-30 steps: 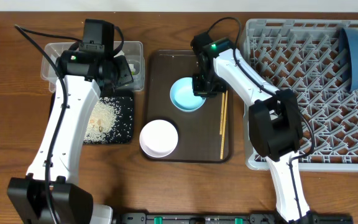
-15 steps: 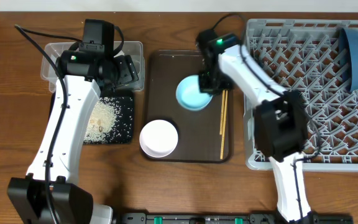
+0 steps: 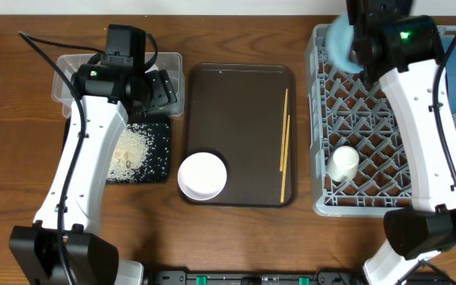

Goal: Sort waste into correct bins and load items into the dishwasher rack
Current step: 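Place the light-blue bowl in the rack's back area with the right gripper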

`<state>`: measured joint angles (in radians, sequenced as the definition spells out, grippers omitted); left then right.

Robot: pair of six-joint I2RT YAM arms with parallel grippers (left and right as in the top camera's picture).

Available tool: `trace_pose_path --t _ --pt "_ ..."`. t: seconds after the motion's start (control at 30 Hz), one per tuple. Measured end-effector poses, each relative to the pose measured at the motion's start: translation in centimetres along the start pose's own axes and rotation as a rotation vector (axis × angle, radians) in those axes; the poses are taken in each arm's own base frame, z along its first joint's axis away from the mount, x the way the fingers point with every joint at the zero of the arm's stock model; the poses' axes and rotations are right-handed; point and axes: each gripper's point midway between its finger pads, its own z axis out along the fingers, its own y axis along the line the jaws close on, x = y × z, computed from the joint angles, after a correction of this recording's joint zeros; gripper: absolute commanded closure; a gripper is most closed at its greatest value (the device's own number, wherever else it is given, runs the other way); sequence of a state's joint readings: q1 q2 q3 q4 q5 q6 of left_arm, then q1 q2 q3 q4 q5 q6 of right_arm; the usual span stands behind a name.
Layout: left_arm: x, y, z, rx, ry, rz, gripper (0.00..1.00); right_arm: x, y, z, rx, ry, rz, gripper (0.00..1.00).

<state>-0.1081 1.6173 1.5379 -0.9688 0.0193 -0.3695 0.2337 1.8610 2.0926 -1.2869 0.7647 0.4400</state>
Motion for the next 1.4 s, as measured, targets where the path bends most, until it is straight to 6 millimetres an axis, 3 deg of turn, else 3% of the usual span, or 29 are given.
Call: trace_pose_path --t 0.1,0.3,0.43,0.67,1.07,1.3,1.4 --pt "0.0 0.0 0.0 0.000 0.000 0.000 0.17 -0.7 -2.0 2.2 0.180 -0.033 -0.037 0.99" --pt "0.0 0.0 0.0 0.000 -0.001 0.000 0.17 -2.0 -2.5 5.4 0.378 -0.078 -0.162 0.98" --pt "0.0 0.0 0.0 -0.001 0.000 0.000 0.16 -2.2 -1.6 7.1 0.453 -0.081 -0.271 0.99" --pt "0.0 0.0 0.0 0.000 0.000 0.000 0.16 -0.8 0.7 10.4 0.522 -0.028 -0.460 0.99" --pt "0.0 0.0 0.0 0.000 0.000 0.000 0.16 -1.5 3.3 13.2 0.522 -0.074 -0.452 0.99" --pt "0.0 0.0 0.0 0.000 0.000 0.000 0.16 0.9 5.0 16.1 0.561 -0.019 -0.570 0.99" --pt "0.0 0.0 0.0 0.000 0.000 0.000 0.16 0.9 4.9 16.0 0.587 -0.022 -0.576 0.99"
